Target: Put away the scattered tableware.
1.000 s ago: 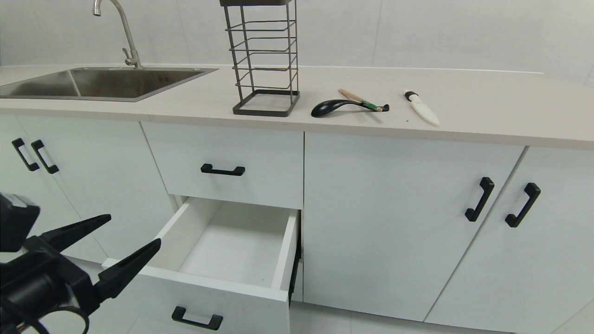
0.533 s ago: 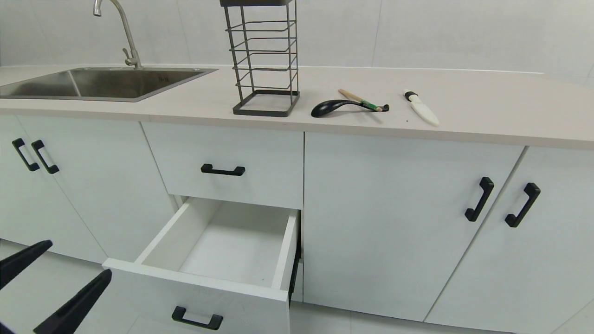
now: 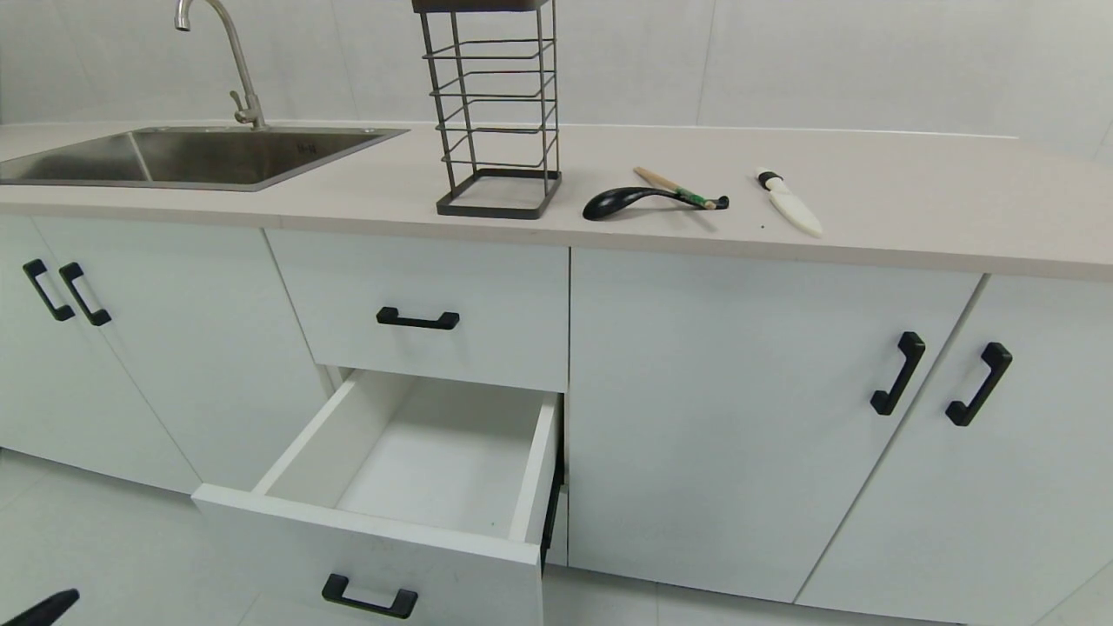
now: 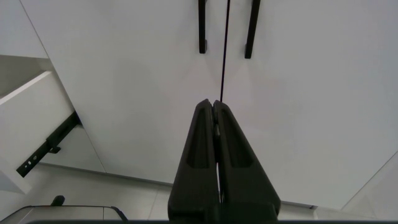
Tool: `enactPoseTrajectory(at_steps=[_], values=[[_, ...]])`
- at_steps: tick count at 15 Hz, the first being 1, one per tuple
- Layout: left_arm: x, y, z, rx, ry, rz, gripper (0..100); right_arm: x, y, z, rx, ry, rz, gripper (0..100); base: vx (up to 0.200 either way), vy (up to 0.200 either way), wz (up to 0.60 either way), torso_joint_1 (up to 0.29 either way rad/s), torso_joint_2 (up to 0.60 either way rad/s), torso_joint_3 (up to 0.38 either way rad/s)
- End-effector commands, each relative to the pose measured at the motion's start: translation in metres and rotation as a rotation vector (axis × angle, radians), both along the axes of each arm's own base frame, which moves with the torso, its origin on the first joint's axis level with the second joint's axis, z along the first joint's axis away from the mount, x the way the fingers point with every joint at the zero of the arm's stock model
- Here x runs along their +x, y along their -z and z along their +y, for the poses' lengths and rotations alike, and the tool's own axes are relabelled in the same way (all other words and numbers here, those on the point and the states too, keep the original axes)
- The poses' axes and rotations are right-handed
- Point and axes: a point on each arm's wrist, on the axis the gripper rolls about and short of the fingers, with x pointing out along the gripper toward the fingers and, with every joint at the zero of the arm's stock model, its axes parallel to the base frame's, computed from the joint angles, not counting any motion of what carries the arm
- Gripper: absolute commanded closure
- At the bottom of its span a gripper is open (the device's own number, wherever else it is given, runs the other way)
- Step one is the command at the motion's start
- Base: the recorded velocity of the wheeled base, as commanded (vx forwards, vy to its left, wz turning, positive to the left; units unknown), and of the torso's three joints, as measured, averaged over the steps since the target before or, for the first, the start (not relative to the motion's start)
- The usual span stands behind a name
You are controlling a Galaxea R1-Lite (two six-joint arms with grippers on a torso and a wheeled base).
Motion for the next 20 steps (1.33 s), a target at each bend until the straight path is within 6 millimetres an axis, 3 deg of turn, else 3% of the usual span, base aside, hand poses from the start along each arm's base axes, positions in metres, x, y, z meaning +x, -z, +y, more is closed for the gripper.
enactPoseTrajectory(at_steps=[1, 7, 12, 20], values=[[-0.0190, 0.0138, 0.0014, -0.019, -0.008, -0.061, 0, 0.0001, 0.0000, 0.0000, 0.000, -0.001, 0.002, 100, 0.000, 0.000, 0.00, 0.000, 0.00, 0.000], [-0.0280, 0.0160, 0.0006, -0.056, -0.096, -0.178, 0, 0.0001, 0.0000, 0.0000, 0.000, -0.001, 0.002, 100, 0.000, 0.000, 0.00, 0.000, 0.00, 0.000], [-0.0275, 0.0199, 0.0032, -0.063, -0.215, -0.140, 0, 0.0000, 0.0000, 0.0000, 0.000, -0.001, 0.000, 100, 0.000, 0.000, 0.00, 0.000, 0.00, 0.000], [-0.0275, 0.0202, 0.0033, -0.082, -0.218, -0.133, 0, 0.0001, 0.0000, 0.0000, 0.000, -0.001, 0.002, 100, 0.000, 0.000, 0.00, 0.000, 0.00, 0.000]])
